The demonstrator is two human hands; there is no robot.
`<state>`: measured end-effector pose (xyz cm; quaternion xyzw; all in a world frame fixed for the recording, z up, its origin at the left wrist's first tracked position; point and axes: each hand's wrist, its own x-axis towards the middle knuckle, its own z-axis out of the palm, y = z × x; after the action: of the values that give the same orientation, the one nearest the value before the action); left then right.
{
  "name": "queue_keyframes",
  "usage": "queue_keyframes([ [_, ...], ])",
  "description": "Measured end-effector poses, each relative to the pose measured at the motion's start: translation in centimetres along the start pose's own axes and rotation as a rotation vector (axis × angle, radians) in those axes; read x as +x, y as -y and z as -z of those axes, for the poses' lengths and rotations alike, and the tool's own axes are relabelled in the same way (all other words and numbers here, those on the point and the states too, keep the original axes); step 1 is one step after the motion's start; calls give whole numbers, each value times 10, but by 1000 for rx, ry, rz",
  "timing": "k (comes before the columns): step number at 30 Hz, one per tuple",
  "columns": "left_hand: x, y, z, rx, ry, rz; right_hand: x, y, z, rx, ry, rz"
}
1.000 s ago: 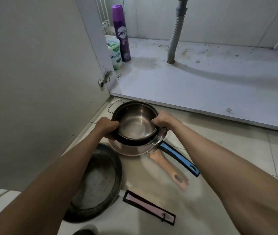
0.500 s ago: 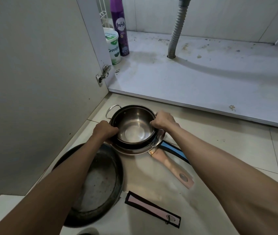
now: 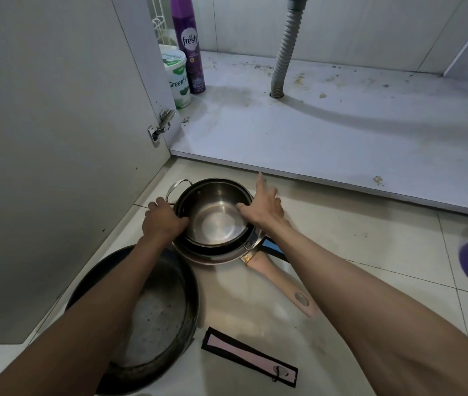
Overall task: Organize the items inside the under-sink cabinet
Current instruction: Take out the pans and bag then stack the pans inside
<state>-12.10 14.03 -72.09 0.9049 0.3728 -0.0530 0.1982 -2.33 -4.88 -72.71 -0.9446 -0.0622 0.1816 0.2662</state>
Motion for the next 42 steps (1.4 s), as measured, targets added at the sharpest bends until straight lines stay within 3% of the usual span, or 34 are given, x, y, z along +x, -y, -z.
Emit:
queue_keyframes([
  [3,3,0,-4,-151,115,64,-2,-2,-2,178,101,-162],
  [10,-1,-6,-1,-219,147,56,-9,3,13,268,188,-181],
  [17,-26,-70,2,-230,189,-35,-20,-47,54,224,103,-248],
  [29,-123,-211,-70,-298,462,-229,-76,-200,164,197,-71,-461],
  [38,-142,-235,-114,-229,500,-246,-91,-253,160,243,-79,-543],
  [42,-138,-230,-121,-307,577,-195,-88,-256,156,227,-87,-568],
])
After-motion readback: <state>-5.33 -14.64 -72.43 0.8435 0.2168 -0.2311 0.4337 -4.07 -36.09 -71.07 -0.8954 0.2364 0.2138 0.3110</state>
